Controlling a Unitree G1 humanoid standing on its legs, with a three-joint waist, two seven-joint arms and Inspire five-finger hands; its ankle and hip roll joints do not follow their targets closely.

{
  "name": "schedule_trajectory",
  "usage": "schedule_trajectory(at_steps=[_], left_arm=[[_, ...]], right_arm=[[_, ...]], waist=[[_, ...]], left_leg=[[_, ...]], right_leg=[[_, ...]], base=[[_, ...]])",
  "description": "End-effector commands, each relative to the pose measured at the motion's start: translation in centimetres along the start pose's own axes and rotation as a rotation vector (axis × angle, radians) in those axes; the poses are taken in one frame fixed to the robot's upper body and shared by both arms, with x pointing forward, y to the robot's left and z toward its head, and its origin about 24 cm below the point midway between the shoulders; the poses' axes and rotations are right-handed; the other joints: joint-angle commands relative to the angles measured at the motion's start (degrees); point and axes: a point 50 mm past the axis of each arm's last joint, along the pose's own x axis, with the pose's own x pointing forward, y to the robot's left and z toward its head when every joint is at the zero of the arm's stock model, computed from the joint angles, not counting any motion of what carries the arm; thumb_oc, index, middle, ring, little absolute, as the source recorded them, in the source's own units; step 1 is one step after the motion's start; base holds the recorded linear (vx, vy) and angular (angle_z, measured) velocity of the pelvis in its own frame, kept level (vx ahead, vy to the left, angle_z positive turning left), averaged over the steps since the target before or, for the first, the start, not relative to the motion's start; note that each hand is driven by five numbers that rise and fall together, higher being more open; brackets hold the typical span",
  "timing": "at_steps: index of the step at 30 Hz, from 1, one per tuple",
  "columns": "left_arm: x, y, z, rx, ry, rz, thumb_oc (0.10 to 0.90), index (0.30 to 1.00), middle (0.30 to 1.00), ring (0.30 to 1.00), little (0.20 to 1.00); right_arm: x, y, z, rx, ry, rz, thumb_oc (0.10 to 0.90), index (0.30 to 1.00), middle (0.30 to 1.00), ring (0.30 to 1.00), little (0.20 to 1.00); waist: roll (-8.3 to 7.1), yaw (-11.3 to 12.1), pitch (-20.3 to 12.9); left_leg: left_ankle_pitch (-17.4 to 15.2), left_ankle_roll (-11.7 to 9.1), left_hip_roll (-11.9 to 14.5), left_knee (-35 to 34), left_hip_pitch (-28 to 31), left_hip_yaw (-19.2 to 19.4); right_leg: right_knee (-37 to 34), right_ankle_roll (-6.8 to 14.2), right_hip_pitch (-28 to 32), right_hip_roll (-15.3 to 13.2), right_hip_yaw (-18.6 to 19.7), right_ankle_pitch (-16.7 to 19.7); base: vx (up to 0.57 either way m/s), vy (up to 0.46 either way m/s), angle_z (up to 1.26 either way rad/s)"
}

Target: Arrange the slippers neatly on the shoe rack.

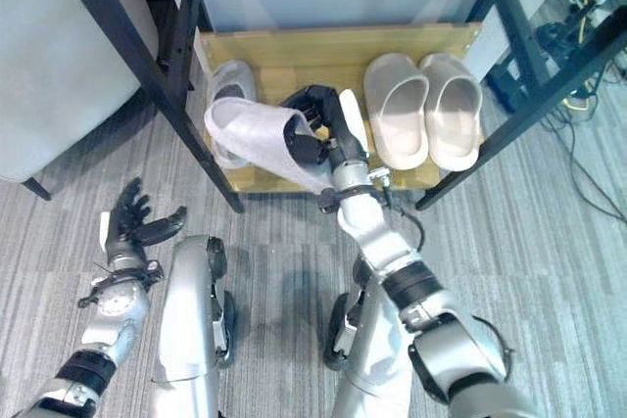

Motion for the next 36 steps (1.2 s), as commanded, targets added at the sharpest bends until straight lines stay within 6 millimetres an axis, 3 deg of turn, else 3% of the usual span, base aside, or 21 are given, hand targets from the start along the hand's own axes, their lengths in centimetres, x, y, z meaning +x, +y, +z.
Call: schedule_trajectory(at_steps=[1, 5, 10, 17, 19, 24, 29, 36], left_arm=[[1.0, -1.0, 5.7, -0.106, -0.274, 0.008, 0.800, 0.900, 0.900, 0.900, 0.900], [0.4, -0.6, 5.5, -0.070, -0.291, 0.003, 0.800, 0.900, 0.900, 0.900, 0.900], [-0.3, 0.2, 4.3, -0.071, -0.257, 0.003, 0.800, 0.900, 0.900, 0.900, 0.900], [-0.6, 0.4, 2.4, -0.043, -0.171, -0.007, 0.800, 0.900, 0.900, 0.900, 0.900], [-0.8, 0.1, 1.3, -0.027, -0.117, -0.024, 0.800, 0.900, 0.900, 0.900, 0.900], [-1.2, -0.1, 0.6, 0.000, -0.095, -0.043, 0.800, 0.900, 0.900, 0.900, 0.900], [-0.9, -0.3, 1.1, 0.043, -0.130, -0.032, 0.800, 0.900, 0.900, 0.900, 0.900], [-0.6, 0.0, 0.8, 0.073, -0.115, 0.004, 0.800, 0.900, 0.900, 0.900, 0.900]], right_arm=[[5.6, -6.1, 12.5, 0.063, -0.453, -0.271, 0.400, 0.300, 0.300, 0.300, 0.300], [6.9, -7.6, 13.5, 0.037, -0.449, -0.377, 0.400, 0.300, 0.300, 0.300, 0.300], [6.8, -9.0, 14.6, 0.076, -0.494, -0.458, 0.400, 0.300, 0.300, 0.300, 0.300], [5.5, -8.6, 15.8, 0.171, -0.579, -0.429, 0.400, 0.300, 0.300, 0.300, 0.300], [4.0, -7.9, 14.7, 0.214, -0.580, -0.393, 0.400, 0.300, 0.300, 0.300, 0.300], [3.1, -8.0, 12.3, 0.170, -0.526, -0.442, 0.400, 0.300, 0.300, 0.300, 0.300], [3.4, -9.7, 12.5, 0.131, -0.522, -0.594, 0.400, 0.300, 0.300, 0.300, 0.300], [3.9, -10.2, 12.6, 0.030, -0.481, -0.694, 0.400, 0.300, 0.300, 0.300, 0.300]], waist=[[-0.37, 2.80, 4.90], [-0.45, 4.01, 5.68], [-0.58, 4.76, 5.07], [-1.40, 3.99, 5.87], [-1.92, 2.99, 6.19], [-2.22, 2.30, 6.48], [-2.25, 2.04, 7.00], [-2.60, 1.43, 7.32]], left_leg=[[-6.10, 3.15, -0.18, 4.14, 3.63, -2.56], [-6.22, 2.99, -0.51, 5.58, 2.83, -3.12], [-5.79, 3.09, -0.60, 3.97, 2.78, -2.77], [-5.96, 3.15, -0.29, 4.43, 2.78, -2.95], [-6.10, 3.15, -0.21, 4.85, 2.78, -2.99], [-6.22, 3.24, -0.46, 5.42, 2.78, -3.25], [-6.12, 3.13, -0.37, 5.96, 2.78, -3.43], [-5.98, 2.87, -0.32, 6.33, 2.78, -3.54]], right_leg=[[3.67, -0.57, 3.43, -0.31, 4.18, -3.16], [5.12, -0.49, 3.09, -0.57, 5.13, -3.10], [3.70, -0.76, 3.05, -0.27, 4.88, -2.63], [3.48, -0.78, 3.05, 0.18, 4.92, -2.62], [3.25, -0.71, 3.05, 0.27, 4.82, -2.42], [3.39, -0.64, 3.04, 0.35, 4.96, -2.37], [4.12, -1.15, 3.03, 0.49, 5.07, -2.78], [4.55, -1.56, 3.02, 0.80, 5.07, -3.06]], base=[[0.00, 0.016, 0.08], [0.02, 0.034, 0.08], [0.02, 0.033, -0.03], [0.00, 0.014, -0.01], [0.02, 0.017, -0.04], [0.00, 0.003, -0.01], [0.00, 0.010, -0.03], [0.00, 0.000, 0.00]])
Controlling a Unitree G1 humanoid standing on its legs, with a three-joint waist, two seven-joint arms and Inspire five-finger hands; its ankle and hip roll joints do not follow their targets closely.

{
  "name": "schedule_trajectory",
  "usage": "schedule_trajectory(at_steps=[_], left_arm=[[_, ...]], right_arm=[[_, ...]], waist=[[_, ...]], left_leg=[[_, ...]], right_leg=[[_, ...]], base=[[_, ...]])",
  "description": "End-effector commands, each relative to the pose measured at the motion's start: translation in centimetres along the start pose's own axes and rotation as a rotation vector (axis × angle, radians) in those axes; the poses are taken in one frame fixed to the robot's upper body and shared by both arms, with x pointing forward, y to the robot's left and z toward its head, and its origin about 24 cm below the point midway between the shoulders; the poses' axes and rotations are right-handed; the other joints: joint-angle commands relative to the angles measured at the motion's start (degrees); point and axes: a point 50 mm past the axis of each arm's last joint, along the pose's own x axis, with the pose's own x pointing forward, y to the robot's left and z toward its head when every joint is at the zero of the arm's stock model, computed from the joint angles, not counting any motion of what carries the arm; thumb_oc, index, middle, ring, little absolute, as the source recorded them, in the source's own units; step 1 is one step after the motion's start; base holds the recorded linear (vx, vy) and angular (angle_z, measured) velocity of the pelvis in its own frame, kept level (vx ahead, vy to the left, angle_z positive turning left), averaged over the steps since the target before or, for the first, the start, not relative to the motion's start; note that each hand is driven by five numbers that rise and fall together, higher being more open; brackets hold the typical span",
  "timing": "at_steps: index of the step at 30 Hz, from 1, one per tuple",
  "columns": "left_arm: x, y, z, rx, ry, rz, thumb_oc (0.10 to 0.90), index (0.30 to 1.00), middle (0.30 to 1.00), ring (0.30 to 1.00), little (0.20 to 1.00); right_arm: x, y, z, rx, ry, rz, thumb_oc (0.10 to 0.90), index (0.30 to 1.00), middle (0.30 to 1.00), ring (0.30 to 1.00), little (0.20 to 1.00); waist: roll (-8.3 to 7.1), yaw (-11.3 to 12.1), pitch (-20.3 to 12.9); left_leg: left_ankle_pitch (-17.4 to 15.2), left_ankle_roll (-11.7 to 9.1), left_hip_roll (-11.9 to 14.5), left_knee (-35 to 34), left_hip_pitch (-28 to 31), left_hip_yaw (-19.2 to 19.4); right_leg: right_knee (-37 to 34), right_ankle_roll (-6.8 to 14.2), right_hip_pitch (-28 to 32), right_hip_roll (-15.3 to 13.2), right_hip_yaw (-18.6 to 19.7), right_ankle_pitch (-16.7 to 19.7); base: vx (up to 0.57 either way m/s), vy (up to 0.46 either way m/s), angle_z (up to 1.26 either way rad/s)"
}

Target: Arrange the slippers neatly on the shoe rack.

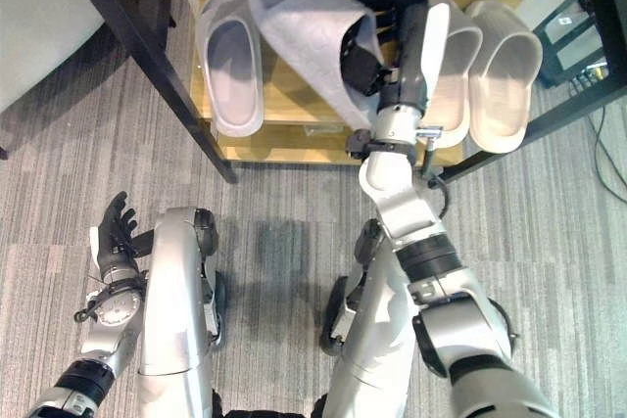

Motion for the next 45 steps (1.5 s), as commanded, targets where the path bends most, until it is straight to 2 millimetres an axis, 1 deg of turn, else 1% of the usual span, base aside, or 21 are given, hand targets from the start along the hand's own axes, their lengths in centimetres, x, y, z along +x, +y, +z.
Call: schedule_trajectory(at_steps=[1, 6, 11, 16, 18, 19, 20, 23, 25, 29, 33, 36, 39, 45], left_arm=[[0.2, -0.1, 1.4, 0.021, -0.093, 0.003, 0.800, 0.900, 0.900, 0.900, 0.900], [0.2, -0.3, 1.4, 0.032, -0.087, -0.012, 0.800, 0.900, 0.900, 0.900, 0.900], [0.4, -0.4, 1.4, 0.033, -0.084, -0.033, 0.800, 0.900, 0.900, 0.900, 0.900], [0.3, -0.4, 1.6, 0.030, -0.092, -0.043, 0.800, 0.900, 0.900, 0.900, 0.900], [0.3, -0.4, 1.5, 0.028, -0.093, -0.052, 0.800, 0.900, 0.900, 0.900, 0.900], [0.4, -0.4, 1.6, 0.027, -0.094, -0.052, 0.800, 0.900, 0.900, 0.900, 0.900], [0.4, -0.4, 1.4, 0.034, -0.088, -0.059, 0.800, 0.900, 0.900, 0.900, 0.900], [0.3, -0.6, 1.2, 0.037, -0.081, -0.073, 0.800, 0.900, 0.900, 0.900, 0.900], [0.2, -0.7, 0.9, 0.044, -0.070, -0.080, 0.800, 0.900, 0.900, 0.900, 0.900], [0.3, -0.8, 0.9, 0.048, -0.069, -0.088, 0.800, 0.900, 0.900, 0.900, 0.900], [0.3, -1.1, 0.9, 0.055, -0.070, -0.099, 0.800, 0.900, 0.900, 0.900, 0.900], [0.3, -1.3, 0.8, 0.052, -0.066, -0.103, 0.800, 0.900, 0.900, 0.900, 0.900], [0.3, -1.3, 0.8, 0.050, -0.066, -0.103, 0.800, 0.900, 0.900, 0.900, 0.900], [0.1, -1.6, 0.2, 0.062, -0.042, -0.110, 0.800, 0.900, 0.900, 0.900, 0.900]], right_arm=[[3.9, -1.2, 7.1, 0.069, -0.257, -0.192, 0.400, 0.300, 0.300, 0.300, 0.300], [4.3, 0.3, 6.5, 0.029, -0.188, -0.162, 0.400, 0.300, 0.300, 0.300, 0.300], [5.3, 1.9, 6.6, 0.020, -0.144, -0.121, 0.400, 0.300, 0.300, 0.300, 0.300], [5.8, 2.5, 6.2, 0.027, -0.102, -0.107, 0.400, 0.300, 0.300, 0.300, 0.300], [6.5, 2.8, 6.7, 0.033, -0.103, -0.088, 0.400, 0.300, 0.300, 0.300, 0.300], [6.6, 2.8, 6.7, 0.033, -0.104, -0.088, 0.400, 0.300, 0.300, 0.300, 0.300], [7.1, 3.0, 7.2, 0.024, -0.112, -0.074, 0.400, 0.300, 0.300, 0.300, 0.300], [7.4, 3.3, 7.2, 0.014, -0.098, -0.057, 0.400, 0.300, 0.300, 0.300, 0.300], [7.6, 4.0, 6.9, 0.037, -0.050, -0.034, 0.400, 0.300, 0.300, 0.300, 0.300], [7.8, 4.3, 6.3, 0.023, -0.014, -0.014, 0.400, 0.300, 0.300, 0.300, 0.300], [7.8, 4.6, 6.2, 0.020, -0.006, 0.002, 0.400, 0.300, 0.300, 0.300, 0.300], [7.7, 4.6, 5.5, 0.017, 0.019, 0.005, 0.400, 0.300, 0.300, 0.300, 0.300], [7.7, 4.7, 5.6, 0.029, 0.022, 0.003, 0.400, 0.300, 0.300, 0.300, 0.300], [7.9, 4.7, 6.6, 0.079, -0.003, -0.044, 0.400, 0.300, 0.300, 0.300, 0.300]], waist=[[-0.32, 1.81, -2.29], [-0.19, 2.02, -2.30], [0.37, 2.63, -2.40], [0.58, 3.02, -2.58], [0.71, 3.63, -2.60], [0.74, 3.61, -2.54], [0.69, 3.92, -2.63], [0.66, 4.20, -2.57], [0.60, 4.46, -2.54], [0.59, 4.83, -2.49], [0.60, 4.82, -2.40], [0.72, 4.84, -2.45], [0.76, 4.89, -2.44], [1.00, 4.79, -2.22]], left_leg=[[-2.54, 3.25, -0.81, 2.48, 1.01, -2.60], [-2.35, 3.22, -1.06, 2.59, 1.01, -2.66], [-2.07, 3.05, -1.44, 2.49, 1.01, -2.70], [-2.02, 2.88, -1.46, 2.44, 1.01, -2.74], [-1.86, 2.78, -1.47, 2.46, 1.01, -2.84], [-1.86, 2.78, -1.46, 2.47, 1.01, -2.85], [-1.80, 2.71, -1.44, 2.57, 1.01, -2.99], [-1.82, 2.69, -1.51, 2.59, 1.01, -3.00], [-1.80, 2.58, -1.57, 2.49, 1.01, -3.06], [-1.73, 2.44, -1.58, 2.45, 1.01, -3.03], [-1.74, 2.41, -1.59, 2.47, 1.01, -2.97], [-1.73, 2.43, -1.46, 2.42, 1.01, -3.03], [-1.72, 2.41, -1.46, 2.39, 1.01, -3.05], [-1.66, 2.41, -1.50, 2.24, 1.01, -2.94]], right_leg=[[1.97, -1.85, 0.99, -0.18, 4.83, -0.48], [2.10, -1.94, 0.99, -0.07, 4.82, -0.44], [2.18, -1.84, 0.99, -0.29, 4.82, -0.58], [2.19, -1.79, 0.99, -0.40, 4.80, -0.35], [2.18, -1.77, 0.99, -0.57, 4.72, -0.23], [2.18, -1.77, 0.99, -0.56, 4.72, -0.23], [2.29, -1.71, 0.99, -0.74, 4.75, -0.28], [2.33, -1.54, 0.99, -0.80, 4.92, -0.14], [2.36, -1.48, 0.99, -0.79, 5.10, -0.05], [2.38, -1.56, 0.99, -0.89, 5.19, 0.15], [2.35, -1.54, 0.99, -0.91, 5.20, 0.17], [2.37, -1.52, 0.99, -1.07, 5.19, 0.18], [2.35, -1.49, 0.99, -1.06, 5.19, 0.21], [2.29, -1.49, 0.99, -0.96, 5.31, 0.16]], base=[[0.00, 0.000, 0.00], [0.00, 0.000, 0.00], [0.00, 0.000, 0.00], [0.00, 0.000, 0.00], [0.00, 0.000, 0.00], [0.00, 0.000, 0.00], [0.00, 0.000, 0.00], [0.00, 0.000, 0.00], [0.00, 0.000, 0.00], [0.00, 0.000, 0.00], [0.00, 0.000, 0.00], [0.00, 0.000, 0.00], [0.00, 0.000, 0.00], [0.00, 0.000, 0.00]])
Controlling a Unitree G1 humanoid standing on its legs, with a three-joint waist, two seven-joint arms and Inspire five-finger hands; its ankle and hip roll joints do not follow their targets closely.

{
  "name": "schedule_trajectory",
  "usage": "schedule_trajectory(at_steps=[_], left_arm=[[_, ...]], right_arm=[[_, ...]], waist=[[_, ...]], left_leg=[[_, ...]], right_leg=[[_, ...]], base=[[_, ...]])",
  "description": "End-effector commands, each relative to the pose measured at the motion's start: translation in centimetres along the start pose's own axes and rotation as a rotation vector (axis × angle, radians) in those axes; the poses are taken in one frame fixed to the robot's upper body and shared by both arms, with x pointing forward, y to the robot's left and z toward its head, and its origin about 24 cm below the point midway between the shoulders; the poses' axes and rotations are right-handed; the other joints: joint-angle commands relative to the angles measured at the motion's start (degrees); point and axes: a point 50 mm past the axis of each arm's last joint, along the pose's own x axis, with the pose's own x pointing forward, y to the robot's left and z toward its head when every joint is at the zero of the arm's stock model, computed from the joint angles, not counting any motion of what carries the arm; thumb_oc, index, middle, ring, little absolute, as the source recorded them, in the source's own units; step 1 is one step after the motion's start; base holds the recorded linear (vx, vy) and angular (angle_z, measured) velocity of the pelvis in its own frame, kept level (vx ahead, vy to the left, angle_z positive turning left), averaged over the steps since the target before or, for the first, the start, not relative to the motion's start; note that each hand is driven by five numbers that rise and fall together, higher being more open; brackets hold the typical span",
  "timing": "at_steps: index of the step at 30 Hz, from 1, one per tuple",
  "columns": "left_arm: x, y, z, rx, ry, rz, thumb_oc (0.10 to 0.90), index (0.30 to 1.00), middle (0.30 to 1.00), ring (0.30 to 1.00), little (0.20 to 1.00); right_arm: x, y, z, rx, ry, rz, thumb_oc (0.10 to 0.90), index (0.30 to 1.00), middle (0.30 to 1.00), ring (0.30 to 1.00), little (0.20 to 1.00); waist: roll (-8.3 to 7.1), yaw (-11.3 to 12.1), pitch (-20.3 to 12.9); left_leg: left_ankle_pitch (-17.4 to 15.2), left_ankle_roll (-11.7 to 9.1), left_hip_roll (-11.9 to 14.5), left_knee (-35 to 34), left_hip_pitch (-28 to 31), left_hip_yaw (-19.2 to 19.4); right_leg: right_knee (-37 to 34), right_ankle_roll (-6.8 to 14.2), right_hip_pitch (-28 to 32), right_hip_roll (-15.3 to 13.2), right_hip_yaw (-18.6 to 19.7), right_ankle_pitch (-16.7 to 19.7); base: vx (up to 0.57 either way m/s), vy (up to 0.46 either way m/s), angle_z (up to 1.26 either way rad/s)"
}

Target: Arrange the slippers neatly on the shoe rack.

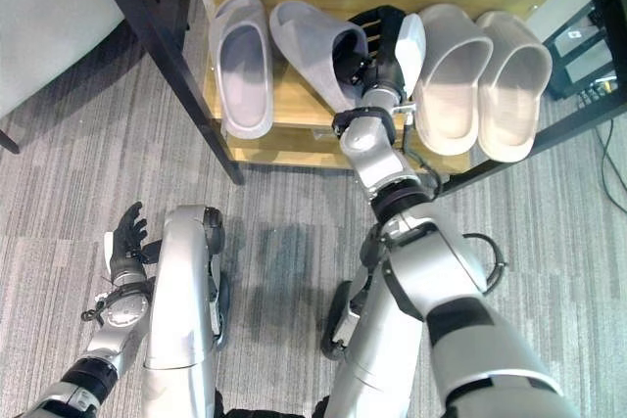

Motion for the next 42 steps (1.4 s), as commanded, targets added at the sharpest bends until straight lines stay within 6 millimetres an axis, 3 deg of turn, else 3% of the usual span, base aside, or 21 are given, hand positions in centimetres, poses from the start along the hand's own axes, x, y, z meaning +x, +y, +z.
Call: schedule_trajectory(at_steps=[1, 15, 26, 27, 28, 29, 42], left_arm=[[0.1, -0.9, 1.7, -0.014, -0.116, -0.054, 0.800, 0.900, 0.900, 0.900, 0.900], [-0.1, -1.2, 1.6, 0.024, -0.128, -0.095, 0.800, 0.900, 0.900, 0.900, 0.900], [-0.5, -1.5, -0.1, 0.101, -0.070, -0.140, 0.800, 0.900, 0.900, 0.900, 0.900], [-0.6, -1.5, -0.2, 0.109, -0.068, -0.143, 0.800, 0.900, 0.900, 0.900, 0.900], [-0.6, -1.5, -0.4, 0.119, -0.062, -0.145, 0.800, 0.900, 0.900, 0.900, 0.900], [-0.6, -1.4, -0.4, 0.124, -0.065, -0.144, 0.800, 0.900, 0.900, 0.900, 0.900], [-0.3, -1.6, -0.2, 0.119, -0.060, -0.132, 0.800, 0.900, 0.900, 0.900, 0.900]], right_arm=[[1.6, -1.7, 10.5, 0.228, -0.333, -0.113, 0.400, 0.300, 0.300, 0.300, 0.300], [2.7, -2.8, 9.1, 0.263, -0.240, -0.168, 0.400, 0.300, 0.300, 0.300, 0.300], [3.1, -3.2, 9.4, 0.322, -0.228, -0.151, 0.408, 0.312, 0.312, 0.312, 0.312], [3.1, -3.1, 9.5, 0.329, -0.228, -0.138, 0.552, 0.528, 0.528, 0.528, 0.528], [3.1, -3.1, 9.3, 0.334, -0.219, -0.133, 0.729, 0.794, 0.794, 0.794, 0.794], [3.1, -3.0, 9.3, 0.330, -0.218, -0.132, 0.800, 0.900, 0.900, 0.900, 0.900], [2.4, -1.5, 7.6, 0.286, -0.157, -0.110, 0.800, 0.900, 0.900, 0.900, 0.900]], waist=[[0.91, 2.38, -2.21], [1.07, 2.76, -2.34], [0.88, 2.86, -2.30], [0.88, 2.93, -2.32], [0.87, 2.93, -2.33], [0.80, 2.91, -2.40], [0.69, 2.21, -2.21]], left_leg=[[-1.68, 2.47, -1.42, 2.30, -0.05, -2.95], [-1.51, 2.43, -1.52, 2.20, -0.05, -2.72], [-1.67, 2.25, -1.58, 2.33, -0.05, -2.79], [-1.63, 2.21, -1.55, 2.27, -0.05, -2.73], [-1.63, 2.19, -1.56, 2.33, -0.05, -2.79], [-1.64, 2.16, -1.54, 2.29, -0.05, -2.69], [-1.67, 2.00, -1.27, 2.15, -0.05, -2.49]], right_leg=[[2.05, -1.49, 0.12, -0.73, 5.17, 0.11], [2.42, -1.31, 0.12, -0.96, 5.28, 0.12], [2.51, -1.30, 0.13, -1.09, 5.89, 0.07], [2.53, -1.29, 0.14, -1.13, 5.91, 0.09], [2.62, -1.28, 0.13, -1.10, 5.90, 0.07], [2.68, -1.32, 0.14, -1.07, 5.94, 0.08], [2.69, -1.59, 0.13, -0.95, 5.83, -0.01]], base=[[0.00, 0.000, 0.00], [0.00, 0.000, 0.00], [0.00, 0.000, 0.00], [0.00, 0.000, 0.00], [0.00, 0.000, 0.00], [0.00, 0.000, 0.00], [0.00, 0.000, 0.00]])
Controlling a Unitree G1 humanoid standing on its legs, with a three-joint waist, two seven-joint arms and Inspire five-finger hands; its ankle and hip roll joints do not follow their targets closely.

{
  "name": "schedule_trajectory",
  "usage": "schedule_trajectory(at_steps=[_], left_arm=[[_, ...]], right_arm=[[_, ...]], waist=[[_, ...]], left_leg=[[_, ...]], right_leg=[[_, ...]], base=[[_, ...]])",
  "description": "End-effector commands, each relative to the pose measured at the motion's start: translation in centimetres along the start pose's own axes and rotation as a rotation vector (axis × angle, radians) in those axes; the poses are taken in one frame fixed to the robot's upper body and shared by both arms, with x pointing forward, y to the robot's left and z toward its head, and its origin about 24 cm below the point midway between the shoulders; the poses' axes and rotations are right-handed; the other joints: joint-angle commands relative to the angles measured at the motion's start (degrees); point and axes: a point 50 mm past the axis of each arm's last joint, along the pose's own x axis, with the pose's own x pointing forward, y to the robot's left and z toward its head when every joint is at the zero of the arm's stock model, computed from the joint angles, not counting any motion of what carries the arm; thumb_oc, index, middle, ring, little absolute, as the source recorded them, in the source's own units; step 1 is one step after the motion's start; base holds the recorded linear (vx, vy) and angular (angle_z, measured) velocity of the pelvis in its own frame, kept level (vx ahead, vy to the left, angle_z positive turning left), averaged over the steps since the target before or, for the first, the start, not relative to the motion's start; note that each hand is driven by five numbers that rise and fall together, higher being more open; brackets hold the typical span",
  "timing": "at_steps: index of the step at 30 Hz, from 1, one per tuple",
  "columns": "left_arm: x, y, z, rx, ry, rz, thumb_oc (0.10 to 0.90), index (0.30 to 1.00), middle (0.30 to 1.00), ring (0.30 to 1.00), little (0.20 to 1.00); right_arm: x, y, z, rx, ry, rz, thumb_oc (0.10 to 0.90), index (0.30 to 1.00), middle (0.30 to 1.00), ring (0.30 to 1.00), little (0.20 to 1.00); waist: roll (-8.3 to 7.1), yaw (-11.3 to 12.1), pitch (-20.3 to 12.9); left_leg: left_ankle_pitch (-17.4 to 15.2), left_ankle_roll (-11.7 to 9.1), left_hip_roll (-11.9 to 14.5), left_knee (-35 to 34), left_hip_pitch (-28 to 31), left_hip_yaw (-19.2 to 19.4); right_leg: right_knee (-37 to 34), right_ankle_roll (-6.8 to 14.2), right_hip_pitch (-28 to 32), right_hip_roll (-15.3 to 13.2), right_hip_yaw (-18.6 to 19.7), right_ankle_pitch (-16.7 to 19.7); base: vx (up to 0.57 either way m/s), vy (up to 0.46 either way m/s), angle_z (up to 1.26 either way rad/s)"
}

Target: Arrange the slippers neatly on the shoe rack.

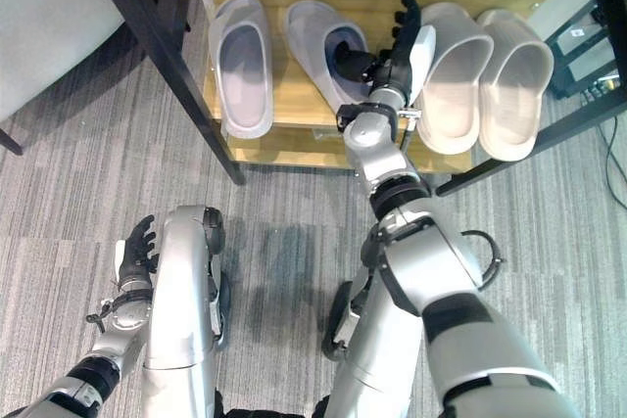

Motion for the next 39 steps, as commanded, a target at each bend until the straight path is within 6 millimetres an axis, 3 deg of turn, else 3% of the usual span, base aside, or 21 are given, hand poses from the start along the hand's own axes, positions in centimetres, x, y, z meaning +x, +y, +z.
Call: schedule_trajectory(at_steps=[1, 8, 17, 27, 39], left_arm=[[-0.3, -1.1, 1.8, 0.018, -0.130, -0.070, 0.800, 0.900, 0.900, 0.900, 0.900], [-0.7, -1.1, 1.2, -0.008, -0.090, -0.110, 0.800, 0.900, 0.900, 0.900, 0.900], [-1.9, -0.3, -0.9, 0.066, -0.037, -0.178, 0.800, 0.900, 0.900, 0.900, 0.900], [-2.0, -0.2, -0.8, 0.126, -0.061, -0.215, 0.800, 0.900, 0.900, 0.900, 0.900], [-2.2, -0.1, -1.9, 0.140, -0.005, -0.223, 0.800, 0.900, 0.900, 0.900, 0.900]], right_arm=[[0.9, 0.8, 8.5, 0.127, -0.264, -0.006, 0.800, 0.900, 0.900, 0.900, 0.900], [-0.7, 2.0, 8.2, 0.112, -0.330, 0.092, 0.800, 0.900, 0.900, 0.900, 0.900], [-1.8, 0.3, 8.5, 0.059, -0.482, -0.002, 0.800, 0.900, 0.900, 0.900, 0.900], [-2.9, -1.4, 9.9, 0.038, -0.633, -0.053, 0.800, 0.900, 0.900, 0.900, 0.900], [-5.3, -2.1, 8.4, 0.054, -0.689, 0.029, 0.800, 0.900, 0.900, 0.900, 0.900]], waist=[[0.68, 2.17, -2.21], [0.53, 1.43, -1.91], [1.91, 0.92, -1.59], [2.21, 0.33, -1.57], [1.49, -0.84, -1.56]], left_leg=[[-1.61, 1.98, -1.28, 1.96, -0.08, -3.00], [-1.51, 2.02, -1.29, 2.11, -0.08, -3.10], [-1.18, 2.40, -1.42, 1.49, -0.08, -2.58], [-1.06, 2.41, -1.50, 1.61, -0.08, -2.69], [-1.04, 2.56, -1.55, 1.77, -0.08, -2.71]], right_leg=[[2.15, -1.53, 0.66, -0.82, 5.07, -0.04], [2.18, -1.61, 0.66, -0.64, 5.01, -0.11], [1.65, -1.79, 0.64, -0.37, 4.72, -0.60], [1.82, -1.87, 0.64, -0.15, 4.48, -0.84], [1.90, -2.02, 0.64, 0.12, 4.62, -0.79]], base=[[0.00, 0.000, 0.00], [0.00, 0.000, 0.00], [0.00, 0.000, 0.00], [0.00, 0.000, 0.00], [0.00, 0.000, 0.00]])
